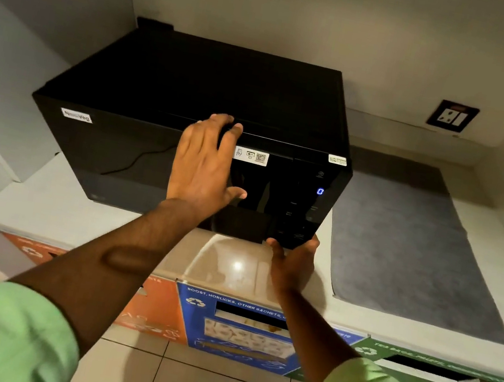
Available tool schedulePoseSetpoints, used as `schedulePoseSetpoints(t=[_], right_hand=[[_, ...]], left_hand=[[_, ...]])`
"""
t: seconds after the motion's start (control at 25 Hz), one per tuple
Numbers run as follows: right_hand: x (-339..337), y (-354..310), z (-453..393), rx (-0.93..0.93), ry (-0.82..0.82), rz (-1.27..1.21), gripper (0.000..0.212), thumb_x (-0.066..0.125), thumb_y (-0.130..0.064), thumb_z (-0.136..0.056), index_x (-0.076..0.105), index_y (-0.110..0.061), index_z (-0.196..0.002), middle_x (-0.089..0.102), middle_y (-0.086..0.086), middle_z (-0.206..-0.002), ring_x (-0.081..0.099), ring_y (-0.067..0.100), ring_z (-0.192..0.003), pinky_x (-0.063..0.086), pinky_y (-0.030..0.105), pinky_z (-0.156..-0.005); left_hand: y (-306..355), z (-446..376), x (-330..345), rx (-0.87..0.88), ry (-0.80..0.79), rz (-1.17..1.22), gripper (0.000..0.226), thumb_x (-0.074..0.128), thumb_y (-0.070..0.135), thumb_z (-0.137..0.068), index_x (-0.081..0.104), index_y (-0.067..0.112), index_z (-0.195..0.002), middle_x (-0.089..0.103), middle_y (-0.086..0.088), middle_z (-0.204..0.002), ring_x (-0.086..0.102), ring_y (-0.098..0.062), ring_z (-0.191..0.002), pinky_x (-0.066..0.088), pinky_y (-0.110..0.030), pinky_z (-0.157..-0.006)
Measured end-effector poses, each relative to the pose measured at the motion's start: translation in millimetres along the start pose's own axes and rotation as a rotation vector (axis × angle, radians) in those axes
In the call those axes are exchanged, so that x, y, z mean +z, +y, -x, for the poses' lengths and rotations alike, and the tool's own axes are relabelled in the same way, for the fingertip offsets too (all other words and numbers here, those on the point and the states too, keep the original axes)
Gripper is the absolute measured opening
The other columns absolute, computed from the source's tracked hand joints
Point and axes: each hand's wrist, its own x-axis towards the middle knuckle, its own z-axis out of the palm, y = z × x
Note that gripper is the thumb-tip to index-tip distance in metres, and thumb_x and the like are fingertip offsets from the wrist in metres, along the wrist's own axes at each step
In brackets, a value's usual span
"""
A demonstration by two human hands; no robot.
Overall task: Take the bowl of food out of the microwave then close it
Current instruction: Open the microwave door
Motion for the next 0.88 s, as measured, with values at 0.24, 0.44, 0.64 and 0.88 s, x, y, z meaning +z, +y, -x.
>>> schedulePoseSetpoints(t=[0.24, 0.44, 0.64, 0.88], right_hand=[[1, -9, 2, 0.063, -0.005, 0.012, 0.081, 0.084, -0.04, -0.08, 0.043, -0.003, -0.139, 0.067, 0.021, -0.128, 0.068, 0.041, -0.116, 0.062, 0.045, -0.087], [-28, -25, 1, 0.036, -0.135, 0.012, 0.094, 0.087, -0.034, -0.076, 0.031, -0.021, -0.15, 0.055, 0.007, -0.147, 0.057, 0.032, -0.133, 0.053, 0.046, -0.107], [-59, -72, 5, -0.195, 0.069, 0.03, 0.093, 0.083, -0.016, -0.08, 0.027, -0.027, -0.152, 0.043, -0.001, -0.156, 0.055, 0.025, -0.136, 0.053, 0.035, -0.107], [-87, -133, 4, -0.495, 0.174, 0.351, 0.092, 0.074, -0.024, -0.086, 0.019, -0.02, -0.159, 0.014, 0.0, -0.172, 0.02, 0.023, -0.158, 0.032, 0.041, -0.123]], left_hand=[[0, 13, -4, 0.019, -0.007, -0.034, 0.115, 0.083, 0.063, -0.057, 0.03, 0.015, -0.147, 0.032, -0.009, -0.16, 0.028, -0.029, -0.15, 0.023, -0.047, -0.123], [3, 16, -12, 0.005, -0.038, -0.021, 0.115, 0.085, 0.061, -0.056, 0.031, 0.015, -0.146, 0.032, -0.01, -0.16, 0.027, -0.03, -0.15, 0.023, -0.048, -0.124], [3, 26, -23, 0.008, -0.071, -0.017, 0.116, 0.086, 0.062, -0.053, 0.033, 0.015, -0.144, 0.037, -0.012, -0.156, 0.033, -0.032, -0.146, 0.025, -0.047, -0.123], [-1, 56, -52, 0.036, -0.107, -0.033, 0.115, 0.089, 0.062, -0.046, 0.04, 0.015, -0.139, 0.051, -0.01, -0.14, 0.043, -0.03, -0.138, 0.031, -0.045, -0.12]])
